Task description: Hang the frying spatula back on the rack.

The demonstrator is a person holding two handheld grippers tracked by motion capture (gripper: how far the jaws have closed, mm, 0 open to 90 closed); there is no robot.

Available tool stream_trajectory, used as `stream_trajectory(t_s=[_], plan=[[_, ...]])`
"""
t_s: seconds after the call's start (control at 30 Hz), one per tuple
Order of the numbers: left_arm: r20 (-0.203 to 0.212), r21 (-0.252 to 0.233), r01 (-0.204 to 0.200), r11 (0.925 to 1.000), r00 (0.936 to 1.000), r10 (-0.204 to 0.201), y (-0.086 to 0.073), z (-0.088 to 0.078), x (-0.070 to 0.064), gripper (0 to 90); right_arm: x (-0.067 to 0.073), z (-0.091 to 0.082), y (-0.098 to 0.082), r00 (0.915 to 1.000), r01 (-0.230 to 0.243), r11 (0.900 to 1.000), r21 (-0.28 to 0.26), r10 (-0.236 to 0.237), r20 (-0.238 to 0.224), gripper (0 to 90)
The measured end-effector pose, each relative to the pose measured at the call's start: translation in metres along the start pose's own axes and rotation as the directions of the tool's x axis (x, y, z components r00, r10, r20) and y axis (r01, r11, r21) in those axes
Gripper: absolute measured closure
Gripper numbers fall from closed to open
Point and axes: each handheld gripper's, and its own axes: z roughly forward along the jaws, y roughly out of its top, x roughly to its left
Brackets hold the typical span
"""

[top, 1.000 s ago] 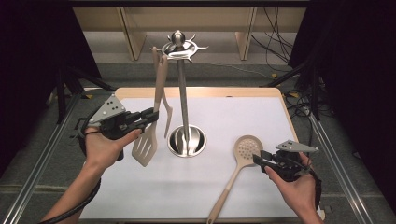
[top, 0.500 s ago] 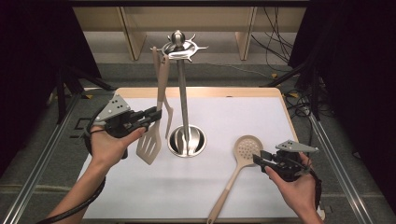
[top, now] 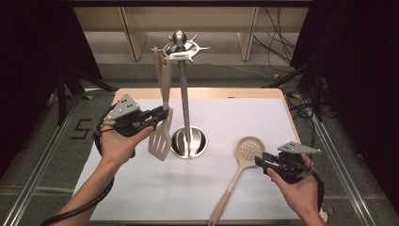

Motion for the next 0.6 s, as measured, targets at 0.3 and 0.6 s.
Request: stream_trajectory(t_s=[0.3, 0.6], plan=[[-0.003, -0.009, 0.012, 0.9999, 0.9999, -0.012, 0.0, 0.01, -0.002, 77.0, 0.0, 0.0, -0.001, 1.0, 0.002, 1.0, 0.002, -0.002, -0.004, 62.2], [-0.012, -0.012, 0.006, 0.9999, 0.9999, -0.006, 0.0, 0.015, -0.002, 76.7, 0.001, 0.001, -0.001, 0.9995, -0.03, 1.0, 0.008, 0.03, -0.009, 62.1]])
